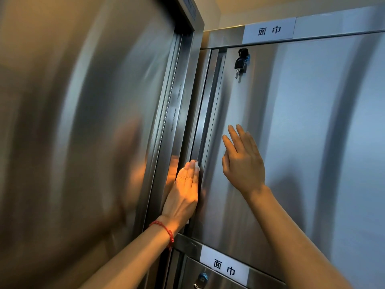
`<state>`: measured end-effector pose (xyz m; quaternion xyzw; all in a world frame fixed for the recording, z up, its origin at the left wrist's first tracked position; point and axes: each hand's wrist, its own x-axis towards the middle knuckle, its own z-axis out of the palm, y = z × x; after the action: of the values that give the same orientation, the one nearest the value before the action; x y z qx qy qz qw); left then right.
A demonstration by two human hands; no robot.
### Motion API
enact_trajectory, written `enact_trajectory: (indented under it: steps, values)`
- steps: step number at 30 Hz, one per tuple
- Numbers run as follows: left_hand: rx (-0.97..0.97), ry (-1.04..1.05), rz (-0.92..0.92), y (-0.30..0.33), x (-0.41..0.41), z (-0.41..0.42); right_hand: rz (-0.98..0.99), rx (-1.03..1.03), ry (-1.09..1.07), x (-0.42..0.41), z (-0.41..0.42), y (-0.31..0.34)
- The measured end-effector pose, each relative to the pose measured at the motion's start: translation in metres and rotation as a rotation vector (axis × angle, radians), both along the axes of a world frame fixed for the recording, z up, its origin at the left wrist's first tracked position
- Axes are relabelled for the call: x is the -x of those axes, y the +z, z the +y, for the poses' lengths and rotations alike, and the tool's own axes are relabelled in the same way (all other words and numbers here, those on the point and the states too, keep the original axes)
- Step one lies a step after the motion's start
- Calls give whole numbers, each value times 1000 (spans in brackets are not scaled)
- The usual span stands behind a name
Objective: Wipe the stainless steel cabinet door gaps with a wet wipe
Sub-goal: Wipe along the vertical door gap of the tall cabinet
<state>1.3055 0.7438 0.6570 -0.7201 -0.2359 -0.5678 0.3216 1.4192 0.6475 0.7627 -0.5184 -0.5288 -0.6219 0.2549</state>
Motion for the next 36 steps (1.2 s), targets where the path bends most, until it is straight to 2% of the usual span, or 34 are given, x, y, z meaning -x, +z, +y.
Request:
enact_trajectory:
  steps: [5, 11, 16, 24, 31, 36]
  values:
    - [40, 48, 20, 3, -4, 3, 2, 0, 1, 1, 0, 0]
    - [-24, 79, 63, -14, 5, -3, 8, -5, 4, 0, 0, -1]
    - [-5, 35, 47, -9, 8, -5, 11, -2, 3, 1, 0, 0]
    - [-18, 114, 53, -12, 3, 3, 8, -13, 4, 0, 1, -1]
    - [101, -49, -20, -20, -1, 3, 10, -12, 7, 0, 1, -1]
    - [7, 26, 21, -16, 1, 10, 11, -7, 2, 0, 1, -1]
